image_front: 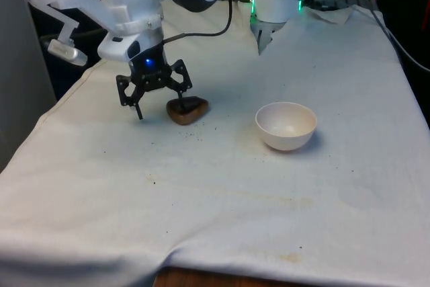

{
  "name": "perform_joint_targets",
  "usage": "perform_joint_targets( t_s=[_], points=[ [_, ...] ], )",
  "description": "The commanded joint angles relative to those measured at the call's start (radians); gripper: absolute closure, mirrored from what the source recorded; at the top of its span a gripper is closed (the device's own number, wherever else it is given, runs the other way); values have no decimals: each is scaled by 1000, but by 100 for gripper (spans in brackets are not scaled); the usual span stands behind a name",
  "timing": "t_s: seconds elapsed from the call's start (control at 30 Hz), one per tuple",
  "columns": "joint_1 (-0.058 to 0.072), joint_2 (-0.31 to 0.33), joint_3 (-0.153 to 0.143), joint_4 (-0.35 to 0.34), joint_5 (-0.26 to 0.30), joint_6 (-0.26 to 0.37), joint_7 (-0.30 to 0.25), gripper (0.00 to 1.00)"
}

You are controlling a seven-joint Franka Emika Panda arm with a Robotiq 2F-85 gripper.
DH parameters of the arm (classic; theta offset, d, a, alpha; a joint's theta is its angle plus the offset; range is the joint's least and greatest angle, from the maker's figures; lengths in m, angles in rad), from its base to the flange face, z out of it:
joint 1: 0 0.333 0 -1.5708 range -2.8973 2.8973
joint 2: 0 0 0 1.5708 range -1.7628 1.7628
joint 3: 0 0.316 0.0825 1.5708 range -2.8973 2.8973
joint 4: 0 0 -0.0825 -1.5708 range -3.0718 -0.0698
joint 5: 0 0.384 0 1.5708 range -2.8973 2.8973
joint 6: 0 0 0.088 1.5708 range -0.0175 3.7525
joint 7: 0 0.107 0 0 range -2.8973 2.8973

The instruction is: Pour the coffee beans from the cup into the bowl.

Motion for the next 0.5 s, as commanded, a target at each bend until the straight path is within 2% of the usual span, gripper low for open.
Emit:
perform_joint_targets(
  t_s=[0.0,0.17,0.23,0.3,0.33,0.47],
  points=[
    [0,2,0,0,0,0,-2,0],
    [0,4,1,1,1,5,-12,2],
    [0,4,1,1,1,6,-15,19],
    [1,3,0,0,0,1,-13,31],
    [0,4,1,1,2,6,-17,31],
    [0,4,1,1,2,7,-18,53]
  ],
)
